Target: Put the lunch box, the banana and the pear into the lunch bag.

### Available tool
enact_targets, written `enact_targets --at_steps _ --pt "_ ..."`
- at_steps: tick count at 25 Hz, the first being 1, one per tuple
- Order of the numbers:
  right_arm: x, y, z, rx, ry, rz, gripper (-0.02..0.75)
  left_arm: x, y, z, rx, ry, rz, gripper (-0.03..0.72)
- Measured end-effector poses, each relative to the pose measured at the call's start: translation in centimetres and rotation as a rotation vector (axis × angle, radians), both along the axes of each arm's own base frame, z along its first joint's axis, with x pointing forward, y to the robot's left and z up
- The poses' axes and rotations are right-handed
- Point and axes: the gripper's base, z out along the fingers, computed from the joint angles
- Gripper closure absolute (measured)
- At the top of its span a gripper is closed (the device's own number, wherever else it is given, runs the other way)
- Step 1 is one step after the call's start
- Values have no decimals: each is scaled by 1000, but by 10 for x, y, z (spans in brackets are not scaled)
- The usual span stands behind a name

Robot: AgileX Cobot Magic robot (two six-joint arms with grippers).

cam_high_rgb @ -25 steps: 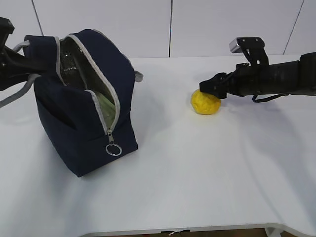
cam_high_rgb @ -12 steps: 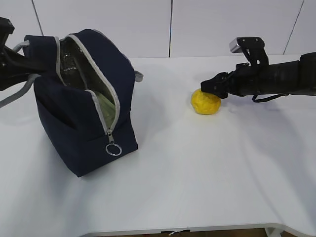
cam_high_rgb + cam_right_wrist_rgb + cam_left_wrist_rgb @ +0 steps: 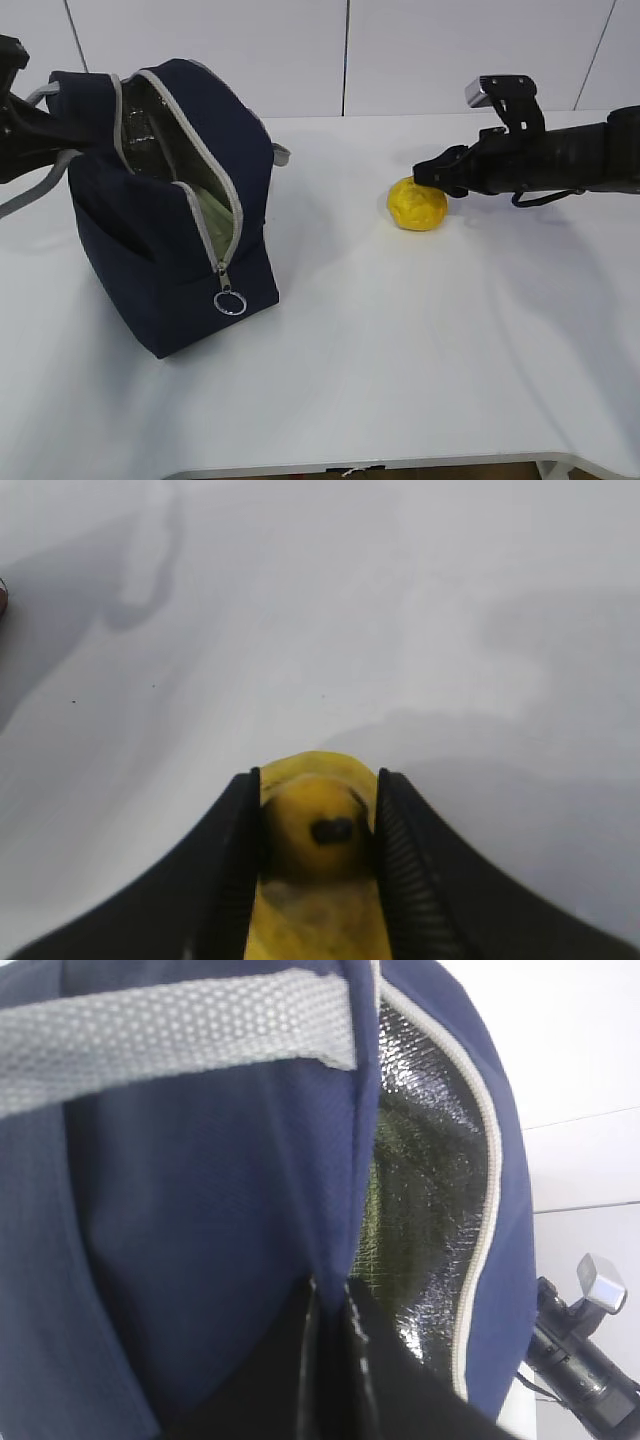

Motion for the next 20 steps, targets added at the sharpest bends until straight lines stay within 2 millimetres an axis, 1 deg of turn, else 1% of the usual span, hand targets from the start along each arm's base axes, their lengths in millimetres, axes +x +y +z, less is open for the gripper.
enact_targets --at_steps 5,17,20 --pt "0 1 0 7 -2 8 472 0 0 0 0 0 0 701" --pt "-1 3 2 24 -6 31 493 0 0 0 0 0 0 701" --pt "-3 4 11 28 -28 45 495 0 0 0 0 0 0 701"
